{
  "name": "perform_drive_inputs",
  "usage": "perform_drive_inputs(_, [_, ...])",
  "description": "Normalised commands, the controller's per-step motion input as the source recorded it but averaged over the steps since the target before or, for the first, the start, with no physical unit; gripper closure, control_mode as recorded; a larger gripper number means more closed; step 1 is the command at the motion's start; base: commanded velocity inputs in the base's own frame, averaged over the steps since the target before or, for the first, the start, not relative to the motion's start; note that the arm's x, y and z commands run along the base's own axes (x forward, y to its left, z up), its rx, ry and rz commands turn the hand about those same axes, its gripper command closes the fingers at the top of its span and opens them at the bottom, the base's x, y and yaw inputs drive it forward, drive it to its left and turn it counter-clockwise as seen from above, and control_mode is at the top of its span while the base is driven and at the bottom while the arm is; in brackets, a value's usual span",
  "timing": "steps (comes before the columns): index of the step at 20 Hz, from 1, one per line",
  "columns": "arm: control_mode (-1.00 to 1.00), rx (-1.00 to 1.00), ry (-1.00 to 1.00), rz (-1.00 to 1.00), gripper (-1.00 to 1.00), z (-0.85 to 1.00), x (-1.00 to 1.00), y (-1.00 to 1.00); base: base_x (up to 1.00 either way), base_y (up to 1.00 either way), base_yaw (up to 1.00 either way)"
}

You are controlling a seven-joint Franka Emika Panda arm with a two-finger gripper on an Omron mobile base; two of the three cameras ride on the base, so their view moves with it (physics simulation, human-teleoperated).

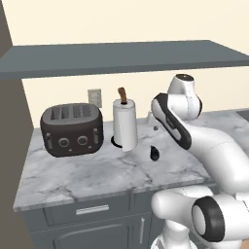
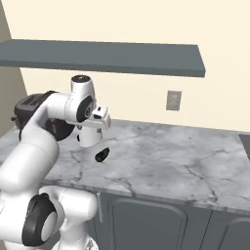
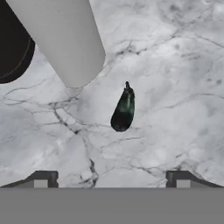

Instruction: Pick the eggplant from the counter and place it in the cabinet.

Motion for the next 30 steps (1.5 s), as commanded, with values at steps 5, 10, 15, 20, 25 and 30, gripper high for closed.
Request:
perform_drive_inputs(5, [-1.00, -0.04, 0.00, 0.00, -1.00, -0.72, 0.26, 0.03, 0.00, 0.00, 0.00])
perform_drive_inputs(10, [-1.00, -0.03, 0.00, 0.00, -1.00, -0.72, 0.29, 0.04, 0.00, 0.00, 0.00])
perform_drive_inputs(15, [-1.00, 0.00, 0.02, 0.00, -1.00, -0.54, 0.35, 0.03, 0.00, 0.00, 0.00])
perform_drive_inputs(20, [-1.00, 0.00, 0.02, 0.00, -1.00, -0.51, 0.29, 0.00, 0.00, 0.00, 0.00])
perform_drive_inputs(25, [-1.00, 0.00, 0.01, 0.00, -1.00, -0.49, 0.23, 0.00, 0.00, 0.00, 0.00])
perform_drive_inputs(30, [-1.00, 0.00, 0.00, 0.00, -1.00, -0.43, 0.20, 0.00, 0.00, 0.00, 0.00])
